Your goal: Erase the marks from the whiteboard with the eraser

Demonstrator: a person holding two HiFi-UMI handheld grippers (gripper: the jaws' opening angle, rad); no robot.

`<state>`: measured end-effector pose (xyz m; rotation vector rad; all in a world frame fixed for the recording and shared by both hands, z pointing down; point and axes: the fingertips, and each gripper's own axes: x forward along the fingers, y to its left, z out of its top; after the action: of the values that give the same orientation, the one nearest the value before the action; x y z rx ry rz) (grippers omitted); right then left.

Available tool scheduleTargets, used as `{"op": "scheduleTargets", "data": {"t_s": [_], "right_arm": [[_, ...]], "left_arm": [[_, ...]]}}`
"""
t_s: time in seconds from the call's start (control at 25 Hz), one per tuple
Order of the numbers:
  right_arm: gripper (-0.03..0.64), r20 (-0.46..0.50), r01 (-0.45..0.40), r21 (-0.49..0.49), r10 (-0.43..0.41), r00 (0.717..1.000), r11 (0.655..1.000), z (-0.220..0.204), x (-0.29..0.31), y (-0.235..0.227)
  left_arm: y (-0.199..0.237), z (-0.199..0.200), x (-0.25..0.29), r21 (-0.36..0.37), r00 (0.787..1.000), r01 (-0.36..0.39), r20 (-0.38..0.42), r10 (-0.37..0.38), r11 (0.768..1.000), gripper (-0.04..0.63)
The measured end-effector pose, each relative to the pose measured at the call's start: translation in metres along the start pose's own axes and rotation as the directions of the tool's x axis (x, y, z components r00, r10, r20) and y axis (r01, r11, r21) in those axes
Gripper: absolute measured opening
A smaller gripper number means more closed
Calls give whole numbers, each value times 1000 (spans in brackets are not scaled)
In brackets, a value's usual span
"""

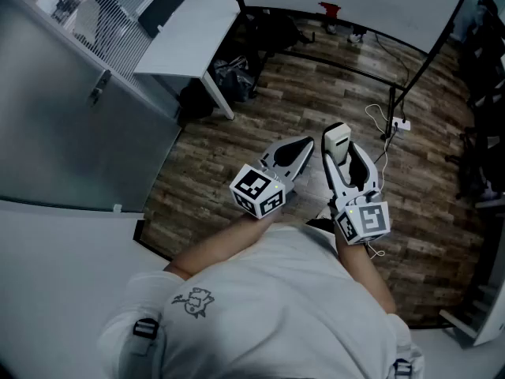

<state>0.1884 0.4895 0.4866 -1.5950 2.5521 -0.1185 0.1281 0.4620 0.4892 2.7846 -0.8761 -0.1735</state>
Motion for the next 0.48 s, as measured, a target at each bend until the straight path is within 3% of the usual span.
{"op": "scheduleTargets", "data": {"t_s": [0.48], "right_arm": [[236, -15, -38, 5, 38, 999, 999, 12, 15, -109]], "left_arm": [[-2, -5, 113, 2, 999, -34, -4, 34, 999, 8]]}}
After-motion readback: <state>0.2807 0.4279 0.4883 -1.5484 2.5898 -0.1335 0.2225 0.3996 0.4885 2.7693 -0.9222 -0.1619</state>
